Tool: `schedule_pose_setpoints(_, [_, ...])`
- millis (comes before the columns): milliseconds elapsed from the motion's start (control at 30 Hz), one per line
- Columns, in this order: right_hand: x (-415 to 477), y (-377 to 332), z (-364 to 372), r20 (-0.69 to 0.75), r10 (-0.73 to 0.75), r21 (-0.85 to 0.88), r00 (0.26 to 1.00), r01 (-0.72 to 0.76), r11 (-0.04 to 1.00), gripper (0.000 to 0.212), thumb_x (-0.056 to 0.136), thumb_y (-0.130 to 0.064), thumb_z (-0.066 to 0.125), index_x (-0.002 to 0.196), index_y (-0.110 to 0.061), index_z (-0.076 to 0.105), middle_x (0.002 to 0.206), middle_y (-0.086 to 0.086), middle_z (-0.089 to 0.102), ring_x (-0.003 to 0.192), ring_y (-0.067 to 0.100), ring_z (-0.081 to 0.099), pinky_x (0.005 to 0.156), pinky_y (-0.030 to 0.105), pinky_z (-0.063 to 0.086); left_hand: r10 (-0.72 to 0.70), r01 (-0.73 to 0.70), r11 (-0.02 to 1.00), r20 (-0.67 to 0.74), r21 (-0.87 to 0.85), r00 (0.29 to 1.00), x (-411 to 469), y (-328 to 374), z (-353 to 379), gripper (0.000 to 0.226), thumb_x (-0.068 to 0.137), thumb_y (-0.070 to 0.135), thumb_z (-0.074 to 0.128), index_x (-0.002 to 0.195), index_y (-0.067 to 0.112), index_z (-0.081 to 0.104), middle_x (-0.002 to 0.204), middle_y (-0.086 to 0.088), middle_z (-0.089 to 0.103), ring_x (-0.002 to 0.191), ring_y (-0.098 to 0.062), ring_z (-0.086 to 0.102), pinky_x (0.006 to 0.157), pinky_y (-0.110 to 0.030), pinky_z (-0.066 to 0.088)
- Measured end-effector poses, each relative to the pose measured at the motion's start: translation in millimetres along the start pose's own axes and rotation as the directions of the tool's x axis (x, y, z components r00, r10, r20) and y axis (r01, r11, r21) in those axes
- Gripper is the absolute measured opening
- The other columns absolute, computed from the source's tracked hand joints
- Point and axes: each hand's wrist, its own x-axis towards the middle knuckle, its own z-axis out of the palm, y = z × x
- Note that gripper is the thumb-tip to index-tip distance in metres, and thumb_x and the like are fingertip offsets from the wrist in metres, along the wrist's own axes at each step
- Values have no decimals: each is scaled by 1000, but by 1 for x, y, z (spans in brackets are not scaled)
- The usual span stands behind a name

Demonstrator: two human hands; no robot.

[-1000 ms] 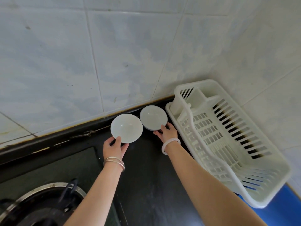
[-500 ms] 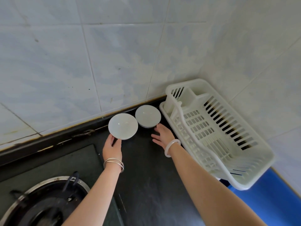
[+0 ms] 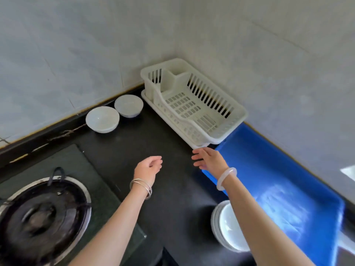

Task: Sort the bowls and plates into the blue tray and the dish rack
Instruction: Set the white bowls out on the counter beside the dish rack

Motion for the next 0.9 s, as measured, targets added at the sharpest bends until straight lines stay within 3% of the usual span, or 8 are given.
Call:
schedule_pose_setpoints(100, [-43,43,-38,-120,2,-134,993,-18,991,22,94,-18,42,86,-21,62,81,-3,65,75,20,61,71,27,47,-4,-19,989,159,144,987,-36,-5,39,23,90,9,52,108,10,66,99,-7,68,88,-17,66,86,-28,53])
schedule_pose_setpoints(233, [-94,99,-72,-294,19,-303,956,-112,946,14,91,-21,52,92,-23,66,94,-3,65,84,17,59,66,20,43,1,-116,936,326,332,945,-81,-17,88,20,89,15,56,105,18,68,90,6,66,79,-3,63,70,-9,46])
schedule_pose_setpoints(300, [-111,122,-82,-329,24,-361,944,-149,921,14,90,-21,57,100,-20,67,106,1,65,87,19,60,74,23,42,4,-166,900,373,403,928,-98,-21,107,20,87,17,58,105,20,68,92,7,67,82,-5,63,75,-14,47])
schedule_pose_setpoints(433, [-129,150,-87,-367,102,-375,925,-247,893,22,87,-22,61,107,-17,65,111,3,66,100,23,59,79,24,38,22,-229,838,388,495,921,-118,-29,126,23,86,20,60,108,20,67,102,6,70,82,-5,59,77,-16,43])
schedule_pose_setpoints(667, [-133,152,-78,-457,67,-478,887,-309,822,14,90,-24,54,96,-12,57,98,9,66,77,25,51,65,26,35,29,-215,832,347,511,937,-128,-36,129,31,87,17,59,117,21,61,111,3,67,89,-7,58,79,-20,45])
schedule_pose_setpoints(767, [-134,147,-74,-487,46,-538,872,-340,771,18,94,-24,46,102,-10,53,96,13,65,83,32,58,63,28,36,17,-199,839,340,506,940,-130,-35,128,32,87,14,59,118,18,61,113,1,67,93,-10,60,87,-25,48])
schedule_pose_setpoints(900, [-142,144,-79,-506,41,-508,862,-336,793,18,95,-25,46,102,-11,54,96,14,66,83,33,57,63,27,35,-3,-187,829,337,528,941,-130,-36,126,30,88,12,57,117,18,61,113,0,67,102,-14,62,92,-29,48])
